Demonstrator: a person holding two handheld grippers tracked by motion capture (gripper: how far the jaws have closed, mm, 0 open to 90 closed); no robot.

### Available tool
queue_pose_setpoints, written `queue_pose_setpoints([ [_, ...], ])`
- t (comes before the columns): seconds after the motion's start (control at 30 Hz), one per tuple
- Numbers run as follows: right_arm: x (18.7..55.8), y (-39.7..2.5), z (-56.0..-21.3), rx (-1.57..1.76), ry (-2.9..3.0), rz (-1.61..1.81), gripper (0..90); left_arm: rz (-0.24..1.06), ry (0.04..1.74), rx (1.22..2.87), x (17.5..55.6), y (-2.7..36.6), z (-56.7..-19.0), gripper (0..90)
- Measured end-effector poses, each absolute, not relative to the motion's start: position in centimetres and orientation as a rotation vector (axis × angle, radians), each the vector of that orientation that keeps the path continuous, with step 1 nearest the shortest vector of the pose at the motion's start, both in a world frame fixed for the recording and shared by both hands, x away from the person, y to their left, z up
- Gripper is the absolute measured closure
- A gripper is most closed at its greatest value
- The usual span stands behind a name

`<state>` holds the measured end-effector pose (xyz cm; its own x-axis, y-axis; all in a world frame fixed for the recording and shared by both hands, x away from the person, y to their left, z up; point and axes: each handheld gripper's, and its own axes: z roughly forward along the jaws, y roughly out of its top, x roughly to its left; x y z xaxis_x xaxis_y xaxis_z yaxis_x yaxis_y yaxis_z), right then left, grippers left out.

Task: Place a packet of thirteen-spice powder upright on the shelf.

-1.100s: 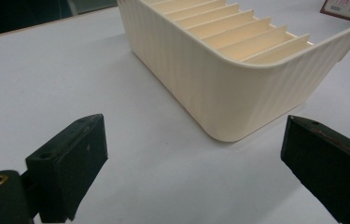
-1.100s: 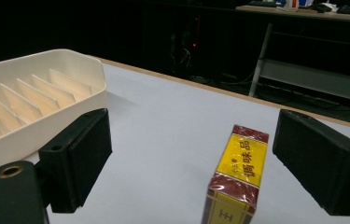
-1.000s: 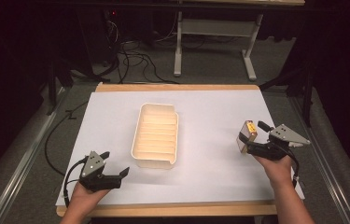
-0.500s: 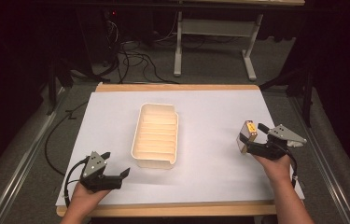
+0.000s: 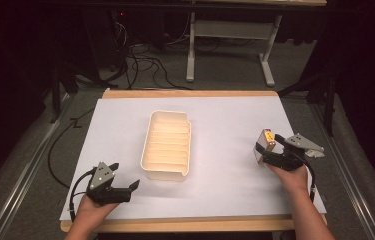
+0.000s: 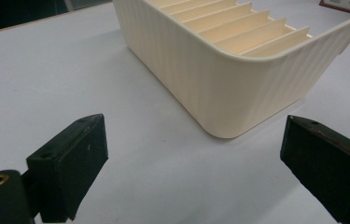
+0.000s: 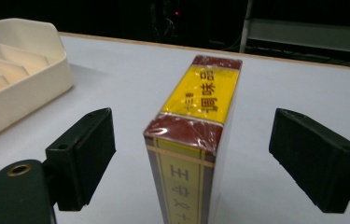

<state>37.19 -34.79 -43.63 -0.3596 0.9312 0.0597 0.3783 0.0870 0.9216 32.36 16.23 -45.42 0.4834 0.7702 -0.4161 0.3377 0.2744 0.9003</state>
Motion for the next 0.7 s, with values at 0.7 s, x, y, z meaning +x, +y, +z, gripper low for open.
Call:
queue_pose_setpoints([
  [0.7,36.9,-34.6,-44.5,1.331,1.742,1.236,46.3,0.390,1.094,1.327,32.3,16.1,-45.5,8.5],
])
